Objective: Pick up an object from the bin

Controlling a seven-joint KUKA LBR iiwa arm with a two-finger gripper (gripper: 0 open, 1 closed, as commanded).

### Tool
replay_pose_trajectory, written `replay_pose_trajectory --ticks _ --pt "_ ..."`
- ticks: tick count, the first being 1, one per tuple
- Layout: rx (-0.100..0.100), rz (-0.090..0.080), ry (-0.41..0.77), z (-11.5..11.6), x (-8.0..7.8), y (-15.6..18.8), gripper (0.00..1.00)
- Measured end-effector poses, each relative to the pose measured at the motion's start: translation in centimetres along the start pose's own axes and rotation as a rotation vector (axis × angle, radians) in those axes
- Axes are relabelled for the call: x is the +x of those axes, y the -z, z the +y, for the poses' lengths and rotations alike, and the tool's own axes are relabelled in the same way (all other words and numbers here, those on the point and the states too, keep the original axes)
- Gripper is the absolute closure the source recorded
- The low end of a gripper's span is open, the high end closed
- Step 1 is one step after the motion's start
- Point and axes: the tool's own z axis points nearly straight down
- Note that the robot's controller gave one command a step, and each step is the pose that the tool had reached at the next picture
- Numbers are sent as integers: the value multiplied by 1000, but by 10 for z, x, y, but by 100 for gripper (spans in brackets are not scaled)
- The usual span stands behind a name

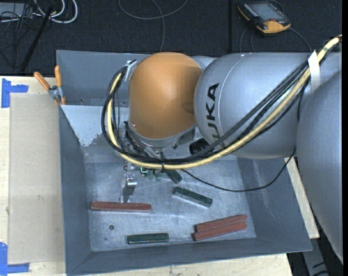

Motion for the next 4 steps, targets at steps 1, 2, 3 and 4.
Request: replay_pose_trajectory --ticks 1,2,3,4 --pt "-2 -7 34 1 14 -43 0" --pt "-4 -11 137 -13 -2 -143 100" --pt "-5 -11 137 -13 -2 -143 100" --pt "-1 -3 112 -7 -28 -15 100"
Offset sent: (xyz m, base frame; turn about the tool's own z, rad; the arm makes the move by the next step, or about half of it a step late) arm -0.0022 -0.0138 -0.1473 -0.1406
